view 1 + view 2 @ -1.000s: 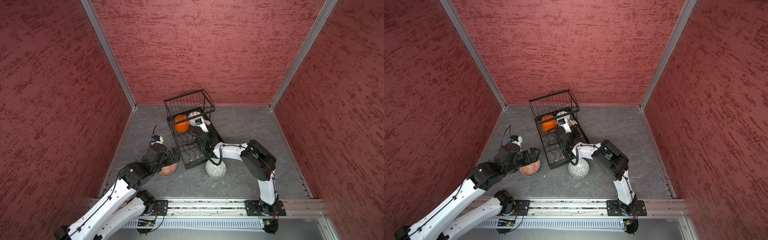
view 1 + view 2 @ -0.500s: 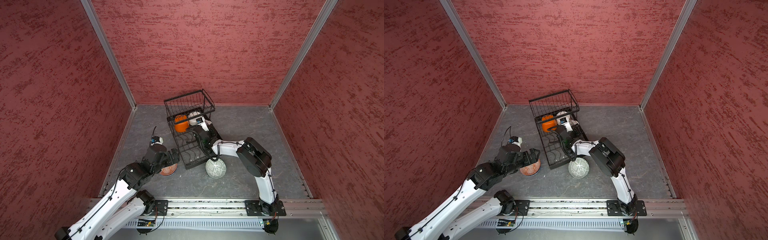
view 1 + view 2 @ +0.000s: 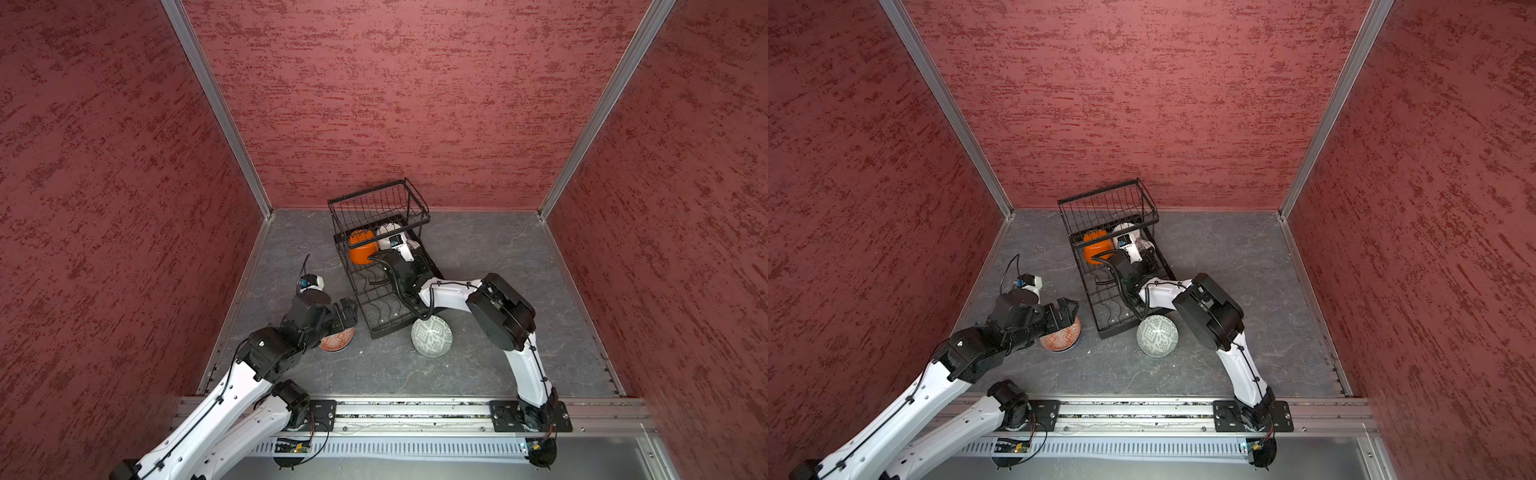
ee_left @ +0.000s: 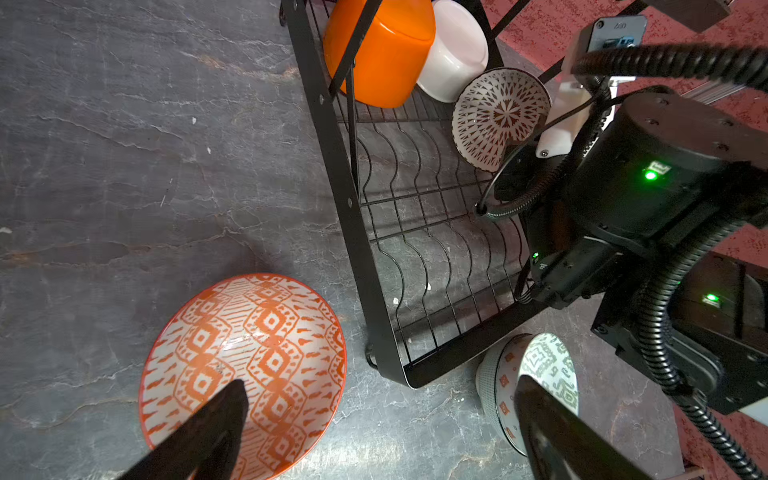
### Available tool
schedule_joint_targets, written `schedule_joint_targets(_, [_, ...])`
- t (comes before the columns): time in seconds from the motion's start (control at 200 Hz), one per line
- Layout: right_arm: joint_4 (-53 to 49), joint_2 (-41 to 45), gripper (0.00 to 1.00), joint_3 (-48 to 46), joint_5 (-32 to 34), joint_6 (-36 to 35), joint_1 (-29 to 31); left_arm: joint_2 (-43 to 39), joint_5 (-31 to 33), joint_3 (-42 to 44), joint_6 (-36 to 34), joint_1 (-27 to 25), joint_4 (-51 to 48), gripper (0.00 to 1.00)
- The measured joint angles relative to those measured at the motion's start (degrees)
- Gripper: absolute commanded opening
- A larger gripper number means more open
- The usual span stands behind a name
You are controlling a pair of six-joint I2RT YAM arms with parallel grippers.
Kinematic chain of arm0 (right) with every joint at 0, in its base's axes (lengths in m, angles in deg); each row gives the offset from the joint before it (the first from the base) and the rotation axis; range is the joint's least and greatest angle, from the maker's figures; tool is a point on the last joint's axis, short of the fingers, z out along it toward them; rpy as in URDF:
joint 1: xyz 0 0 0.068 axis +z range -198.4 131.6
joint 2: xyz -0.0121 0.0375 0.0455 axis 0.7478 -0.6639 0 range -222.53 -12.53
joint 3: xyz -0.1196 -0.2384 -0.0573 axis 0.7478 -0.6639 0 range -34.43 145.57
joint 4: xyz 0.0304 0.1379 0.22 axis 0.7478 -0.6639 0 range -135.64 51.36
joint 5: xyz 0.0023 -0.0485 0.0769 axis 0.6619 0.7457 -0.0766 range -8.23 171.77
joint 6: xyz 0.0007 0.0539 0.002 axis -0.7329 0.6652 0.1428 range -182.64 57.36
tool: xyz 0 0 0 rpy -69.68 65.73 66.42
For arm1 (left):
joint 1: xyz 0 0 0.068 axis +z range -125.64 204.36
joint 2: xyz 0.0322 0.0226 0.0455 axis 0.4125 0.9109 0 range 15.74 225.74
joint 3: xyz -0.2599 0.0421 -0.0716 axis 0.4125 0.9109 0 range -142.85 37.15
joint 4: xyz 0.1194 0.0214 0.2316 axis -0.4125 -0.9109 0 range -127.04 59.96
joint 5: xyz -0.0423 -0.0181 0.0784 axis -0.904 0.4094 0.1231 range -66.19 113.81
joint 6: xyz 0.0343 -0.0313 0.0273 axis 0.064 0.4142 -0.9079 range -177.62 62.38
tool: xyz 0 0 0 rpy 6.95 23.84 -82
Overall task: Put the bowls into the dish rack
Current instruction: 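Lower the maroon-patterned bowl into the rack slots beside the white bowl with the right gripper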
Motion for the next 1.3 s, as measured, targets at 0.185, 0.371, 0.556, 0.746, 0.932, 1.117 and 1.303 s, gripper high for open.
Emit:
schedule_joint_targets(0.185, [0.2,-0.2,0.0,0.2,0.0,-0.5,-0.3,-0.2,-0.3,0.7,-0.1,0.8,0.0,0.99])
schedule_joint_targets(0.371, [0.2,-1.9,0.0,2.4,0.3,-1.1,-0.3,-0.2,-1.0,0.9,-0.1,1.2,0.0,1.0])
schedule_joint_targets(0.556, [0.3,-2.4,0.0,2.9,0.6,-0.5,-0.3,-0.5,-1.4,1.1,-0.1,1.4,0.1,1.0])
schedule_joint_targets(0.746, [1.4,-2.5,0.0,2.5,1.2,-1.0,-0.2,-0.9,-1.5,1.4,-0.1,1.9,0.0,1.0])
schedule_joint_targets(0.932, [7.2,-3.2,0.0,0.7,3.6,-5.0,0.5,-1.3,-1.7,1.4,-0.1,2.1,0.0,0.99])
schedule_joint_targets(1.117, [11.9,-3.8,0.0,-0.4,5.1,-9.6,1.3,-1.4,-1.9,1.4,-0.1,2.3,0.0,1.0])
schedule_joint_targets(1.303, [12.5,-4.0,0.0,-0.4,5.5,-10.9,2.2,-1.7,-2.2,1.4,-0.1,2.4,0.0,1.0])
